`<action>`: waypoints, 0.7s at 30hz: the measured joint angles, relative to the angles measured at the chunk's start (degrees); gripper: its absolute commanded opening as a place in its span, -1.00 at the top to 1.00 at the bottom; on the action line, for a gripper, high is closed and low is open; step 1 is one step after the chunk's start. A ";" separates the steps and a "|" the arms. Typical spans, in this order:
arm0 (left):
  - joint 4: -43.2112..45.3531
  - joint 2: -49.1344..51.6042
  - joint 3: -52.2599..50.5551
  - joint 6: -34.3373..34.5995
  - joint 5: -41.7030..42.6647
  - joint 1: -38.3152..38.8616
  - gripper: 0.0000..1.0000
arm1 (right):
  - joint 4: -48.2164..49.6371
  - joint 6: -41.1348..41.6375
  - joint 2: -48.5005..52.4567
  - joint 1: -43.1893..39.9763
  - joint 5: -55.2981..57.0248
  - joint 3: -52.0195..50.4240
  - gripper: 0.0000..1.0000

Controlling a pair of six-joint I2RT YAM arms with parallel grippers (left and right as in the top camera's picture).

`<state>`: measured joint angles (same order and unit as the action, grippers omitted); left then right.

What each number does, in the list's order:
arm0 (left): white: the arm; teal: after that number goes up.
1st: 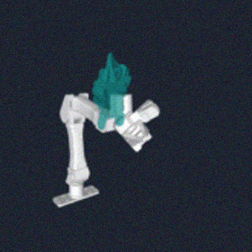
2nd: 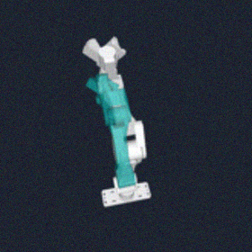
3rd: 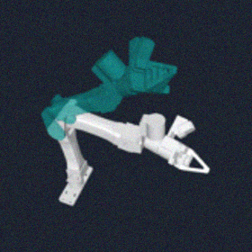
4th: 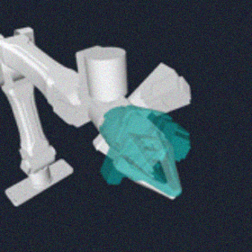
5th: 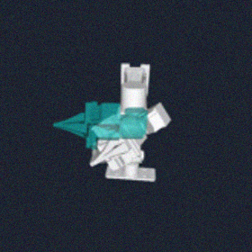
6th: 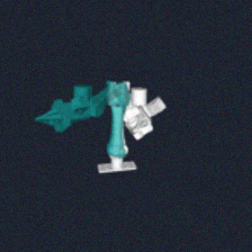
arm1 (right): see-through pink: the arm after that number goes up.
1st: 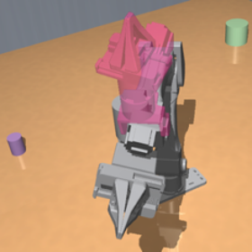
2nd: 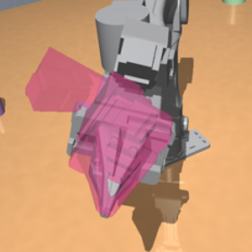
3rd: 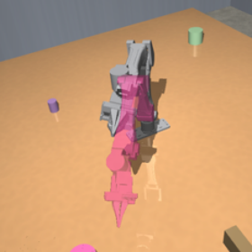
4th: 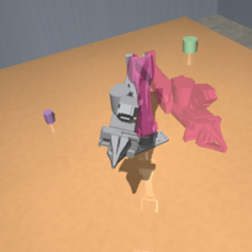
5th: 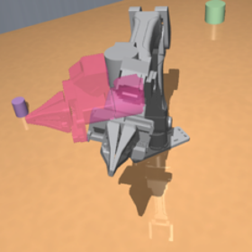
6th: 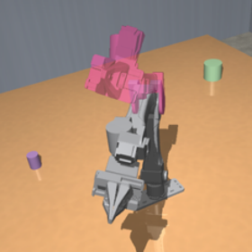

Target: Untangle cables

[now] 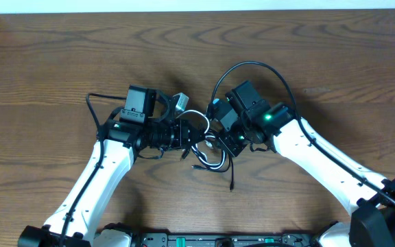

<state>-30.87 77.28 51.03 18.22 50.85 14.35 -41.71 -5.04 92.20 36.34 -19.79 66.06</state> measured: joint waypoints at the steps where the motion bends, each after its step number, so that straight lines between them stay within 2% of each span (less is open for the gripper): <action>1: 0.00 0.00 0.00 0.00 0.11 0.00 0.85 | 0.20 -0.02 0.00 0.00 0.13 -0.22 0.56; 7: 0.04 0.00 0.00 0.00 0.46 0.00 0.85 | 0.44 0.02 0.00 0.00 0.26 -0.96 0.73; 12: 0.72 0.00 0.00 0.13 0.50 0.00 0.85 | 0.48 0.24 0.00 0.00 0.33 -0.98 0.71; 21: 1.60 0.00 0.00 5.99 -2.03 0.00 0.85 | 0.46 0.22 0.00 0.00 -0.50 -1.01 0.65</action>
<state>-29.28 77.28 51.03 24.21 48.82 14.35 -41.25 -4.82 92.20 36.34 -20.29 65.06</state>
